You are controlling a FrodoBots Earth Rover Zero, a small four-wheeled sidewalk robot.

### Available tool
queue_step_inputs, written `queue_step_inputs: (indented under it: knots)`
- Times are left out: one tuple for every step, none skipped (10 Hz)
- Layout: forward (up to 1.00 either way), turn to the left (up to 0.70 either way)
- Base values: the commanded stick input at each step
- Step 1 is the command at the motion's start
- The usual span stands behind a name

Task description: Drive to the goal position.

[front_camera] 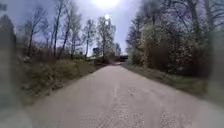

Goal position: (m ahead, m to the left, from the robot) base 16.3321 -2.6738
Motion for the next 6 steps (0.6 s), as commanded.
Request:
queue_step_inputs:
  knots:
    - [0.7,0.0]
    - [0.7,0.0]
    - [0.7,0.0]
    - [0.7,0.0]
    - [0.7,0.0]
    - [0.7,0.0]
